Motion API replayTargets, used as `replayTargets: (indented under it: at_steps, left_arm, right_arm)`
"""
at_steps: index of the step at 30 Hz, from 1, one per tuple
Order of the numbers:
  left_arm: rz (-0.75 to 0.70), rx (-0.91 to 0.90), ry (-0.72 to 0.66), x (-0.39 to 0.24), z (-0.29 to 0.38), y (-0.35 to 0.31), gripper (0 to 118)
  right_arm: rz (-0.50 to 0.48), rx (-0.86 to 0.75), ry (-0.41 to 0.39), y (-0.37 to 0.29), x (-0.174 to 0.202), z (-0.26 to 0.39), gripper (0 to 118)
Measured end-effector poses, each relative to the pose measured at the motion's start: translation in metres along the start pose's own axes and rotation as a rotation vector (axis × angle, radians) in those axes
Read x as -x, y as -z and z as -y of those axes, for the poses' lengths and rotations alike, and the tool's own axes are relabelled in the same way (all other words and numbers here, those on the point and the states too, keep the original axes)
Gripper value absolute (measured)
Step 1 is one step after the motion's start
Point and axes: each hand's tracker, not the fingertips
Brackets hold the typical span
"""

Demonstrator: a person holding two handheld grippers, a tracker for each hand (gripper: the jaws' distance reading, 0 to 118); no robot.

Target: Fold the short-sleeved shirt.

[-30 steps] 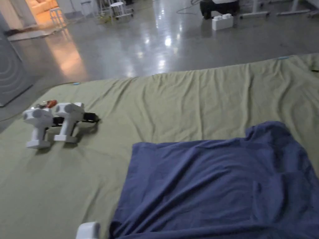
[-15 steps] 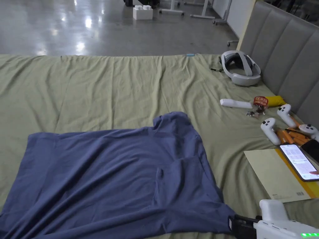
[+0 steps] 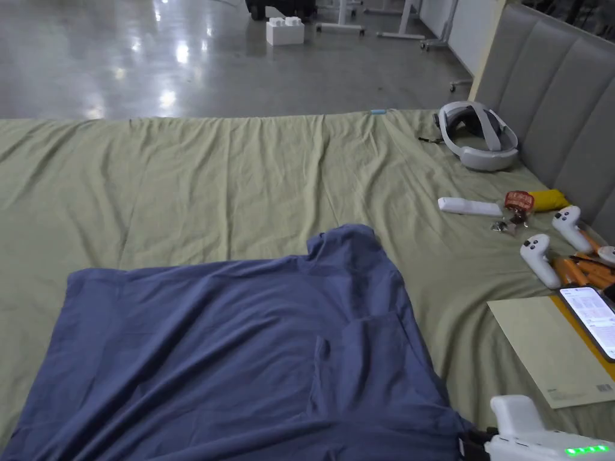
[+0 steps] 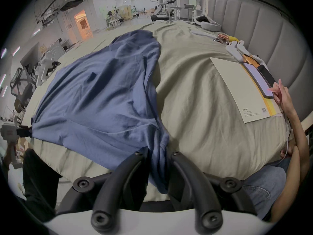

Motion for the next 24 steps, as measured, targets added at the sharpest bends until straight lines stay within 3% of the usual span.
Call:
replayTargets:
  at_steps: [2,7,10,17,24]
  left_arm:
    - [0.027,-0.086,-0.038,0.006,0.0,-0.016,9]
    - [0.106,-0.223,-0.137,0.022,-0.039,-0.057,9]
    - [0.097,-0.272,-0.12,0.021,-0.08,-0.057,9]
    - [0.064,-0.27,-0.126,0.036,-0.18,0.01,9]
    - [0.032,-0.153,-0.16,0.038,-0.23,0.093,9]
  right_arm:
    - [-0.044,-0.06,0.046,-0.014,0.001,-0.007,14]
    - [-0.076,-0.153,0.065,-0.033,0.012,-0.053,13]
    - [-0.062,-0.191,0.055,-0.024,0.018,-0.093,13]
    - [0.006,-0.14,0.072,0.044,0.028,-0.181,13]
    - [0.062,-0.004,0.095,0.116,0.046,-0.215,13]
